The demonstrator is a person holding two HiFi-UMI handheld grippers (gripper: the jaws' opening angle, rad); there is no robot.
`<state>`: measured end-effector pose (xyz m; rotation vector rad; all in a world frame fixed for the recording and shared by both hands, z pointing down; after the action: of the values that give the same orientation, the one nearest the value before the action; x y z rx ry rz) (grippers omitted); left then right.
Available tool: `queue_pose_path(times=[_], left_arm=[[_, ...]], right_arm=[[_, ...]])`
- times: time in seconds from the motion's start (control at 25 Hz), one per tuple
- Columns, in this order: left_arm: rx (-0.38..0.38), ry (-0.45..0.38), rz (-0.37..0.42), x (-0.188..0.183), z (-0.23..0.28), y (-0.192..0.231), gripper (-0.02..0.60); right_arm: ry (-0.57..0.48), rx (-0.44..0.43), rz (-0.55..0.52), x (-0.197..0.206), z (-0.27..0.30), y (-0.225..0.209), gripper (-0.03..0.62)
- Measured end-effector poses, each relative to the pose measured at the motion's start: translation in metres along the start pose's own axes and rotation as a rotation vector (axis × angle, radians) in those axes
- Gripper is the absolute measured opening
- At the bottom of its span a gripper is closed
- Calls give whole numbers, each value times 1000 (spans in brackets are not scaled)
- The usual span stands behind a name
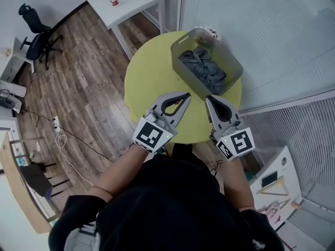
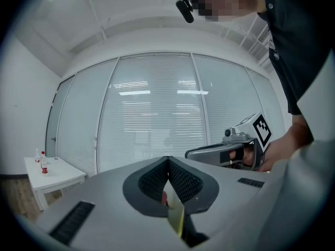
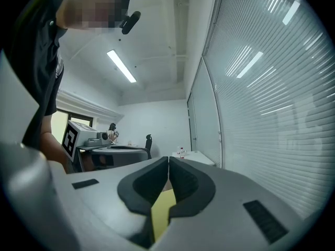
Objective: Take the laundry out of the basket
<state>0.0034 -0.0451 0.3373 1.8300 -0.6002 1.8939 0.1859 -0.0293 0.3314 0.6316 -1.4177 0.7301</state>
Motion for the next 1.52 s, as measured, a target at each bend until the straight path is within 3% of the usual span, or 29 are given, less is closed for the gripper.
queue_pose_path(times=[0.32, 0.72, 1.12, 1.52], left_arm=[[-57, 11, 9, -6, 64, 25, 6], [-125, 27, 1, 14, 116, 51, 6], [-67, 69, 29, 46, 140, 100, 6], [18, 40, 12, 77, 170, 152, 6]], right_arm=[[40, -28, -30, -5, 24, -71, 25], [111, -67, 2, 16, 53, -136, 25], [315, -78, -42, 49, 100, -153, 26], [552, -104, -139, 85, 161, -170, 38]])
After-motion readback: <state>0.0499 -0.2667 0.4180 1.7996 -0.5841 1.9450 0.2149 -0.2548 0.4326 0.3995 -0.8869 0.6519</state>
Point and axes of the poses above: the fingertips, and each gripper's own axes: z forward along the fingers, y to its left, x out of its underside, the point moved 9 cm from there along -z, backward along the fingers, and after that the axes turned 2 degrees about x, right-handed, at the moved point
